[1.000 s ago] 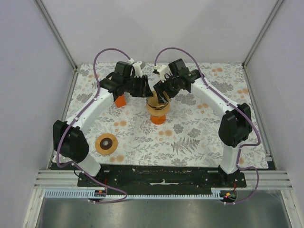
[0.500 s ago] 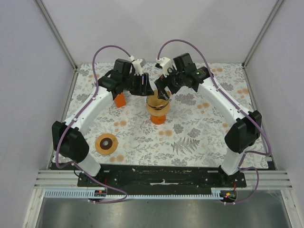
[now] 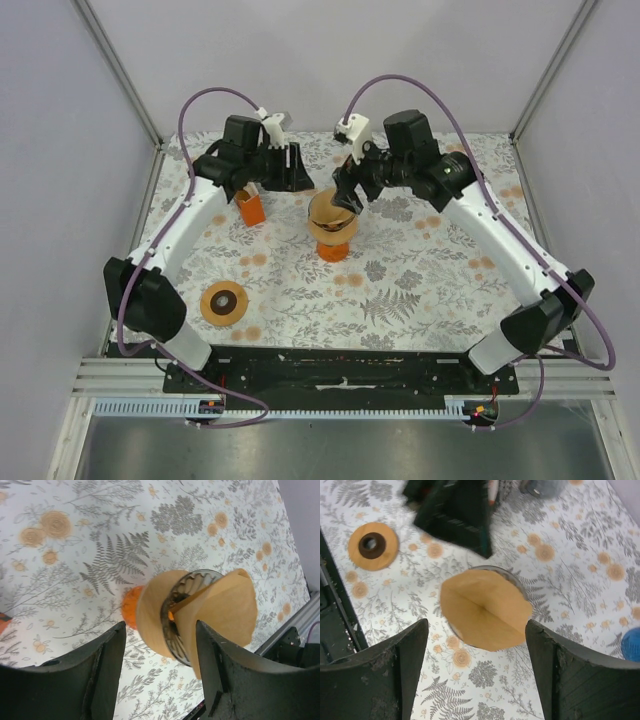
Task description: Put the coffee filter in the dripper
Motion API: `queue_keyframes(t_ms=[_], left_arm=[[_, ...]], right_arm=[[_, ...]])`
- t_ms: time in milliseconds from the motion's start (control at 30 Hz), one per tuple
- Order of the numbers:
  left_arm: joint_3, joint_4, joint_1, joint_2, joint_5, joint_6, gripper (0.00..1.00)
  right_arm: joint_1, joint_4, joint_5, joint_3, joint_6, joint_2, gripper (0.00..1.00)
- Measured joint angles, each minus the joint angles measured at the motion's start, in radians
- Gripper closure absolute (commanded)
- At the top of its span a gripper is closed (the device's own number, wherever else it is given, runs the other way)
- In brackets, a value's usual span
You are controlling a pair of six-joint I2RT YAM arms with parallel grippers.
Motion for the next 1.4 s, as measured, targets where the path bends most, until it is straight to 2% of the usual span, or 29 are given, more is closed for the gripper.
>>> queue_keyframes(t_ms=[67,200,300,367,500,567,733,967,1200,1400], left_arm=[[0.001,0.000,0.040,0.000,0.008,0.000,0.36],[0.001,-0.001,0.137,-0.005,0.018,0.000,0.35],[0.001,-0.002,0.215,-0.021,0.021,0.002,0.35],[0.001,-0.003,0.261,-0.036,0.026,0.007,0.35],[0.001,-0.005,0.342,-0.076,0.036,0.025,0.35],[0.001,-0.006,0.378,-0.096,0.038,0.036,0.35],[-0.020,-0.004,0.457,-0.123,0.053,0.055,0.35],[-0.061,-0.004,0.502,-0.123,0.069,0.059,0.35],[-0.065,-0.002,0.503,-0.126,0.087,0.060,0.35],[-0.065,0.001,0.505,-0.127,0.097,0.060,0.35]], right_arm=[[0.060,0.023,0.017,-0.039,-0.034,-0.052,0.23],[0.246,0.047,0.083,-0.078,-0.140,-0.088,0.44],[0.361,0.048,0.135,-0.080,-0.221,-0.050,0.47],[0.403,0.042,0.182,-0.072,-0.264,0.005,0.52],[0.452,0.022,0.318,-0.016,-0.342,0.184,0.71],[0.469,0.008,0.391,0.025,-0.373,0.284,0.76],[0.494,-0.022,0.580,0.086,-0.440,0.500,0.81],[0.492,-0.001,0.763,0.114,-0.498,0.662,0.82],[0.443,0.032,0.873,0.118,-0.503,0.752,0.82],[0.391,0.082,0.919,0.053,-0.484,0.739,0.80]])
